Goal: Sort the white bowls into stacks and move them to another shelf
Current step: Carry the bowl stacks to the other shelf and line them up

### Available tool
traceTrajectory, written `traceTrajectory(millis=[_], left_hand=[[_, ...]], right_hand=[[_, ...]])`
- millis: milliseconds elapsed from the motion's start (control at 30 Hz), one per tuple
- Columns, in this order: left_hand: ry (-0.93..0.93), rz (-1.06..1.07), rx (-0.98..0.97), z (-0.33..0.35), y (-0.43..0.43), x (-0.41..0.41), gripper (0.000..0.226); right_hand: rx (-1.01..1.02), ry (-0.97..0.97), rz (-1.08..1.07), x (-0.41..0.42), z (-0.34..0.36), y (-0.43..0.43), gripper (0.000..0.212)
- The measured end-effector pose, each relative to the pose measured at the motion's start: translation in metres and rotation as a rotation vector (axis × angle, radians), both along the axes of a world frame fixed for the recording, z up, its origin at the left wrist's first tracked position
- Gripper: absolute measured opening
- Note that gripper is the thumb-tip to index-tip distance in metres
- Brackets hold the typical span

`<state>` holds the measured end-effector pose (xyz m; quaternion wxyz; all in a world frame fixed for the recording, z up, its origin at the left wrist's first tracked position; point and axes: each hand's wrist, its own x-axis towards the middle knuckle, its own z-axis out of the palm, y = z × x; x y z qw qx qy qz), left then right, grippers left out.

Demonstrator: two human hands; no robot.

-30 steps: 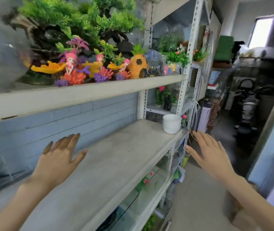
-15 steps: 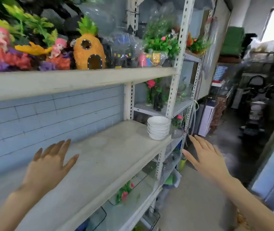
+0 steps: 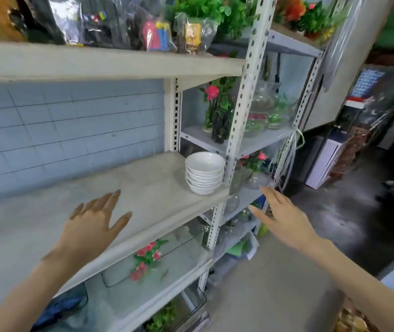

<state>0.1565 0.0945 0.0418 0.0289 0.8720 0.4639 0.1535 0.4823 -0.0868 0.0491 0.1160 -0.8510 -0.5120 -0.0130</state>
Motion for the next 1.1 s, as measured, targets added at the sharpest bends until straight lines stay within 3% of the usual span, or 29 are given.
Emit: traceTrajectory(millis=[167,267,367,567,700,933,1100], left_hand=[[0.047,-0.052,-0.062,0.005,0.019,0.06,0.07],[0.059,-0.083,-0.099,0.007,0.041,0.097,0.087],[0.065,-0.111,-0.153,0.004,0.06,0.132,0.089],[0.091,-0.211,-0.364,-0.018,0.081,0.189,0.112],[-0.015,-0.203,-0.49,-0.035,0.082,0.205,0.131],[-0.522,-0.238,-0.679,-0.052,0.074,0.22,0.114],[-0.685,-0.114,-0.692,-0.058,0.07,0.227,0.121]], right_hand=[[0.045,0.147,0.095,0.031,-0.004,0.04,0.077],[0.042,0.177,0.17,0.05,-0.008,0.067,0.078],[0.02,0.212,0.233,0.068,-0.008,0.091,0.084],[-0.022,0.381,0.379,0.098,-0.02,0.129,0.095],[-0.021,0.538,0.482,0.115,-0.035,0.154,0.1],[-0.067,0.709,0.687,0.125,-0.052,0.196,0.121],[-0.049,0.773,0.785,0.13,-0.06,0.214,0.124]])
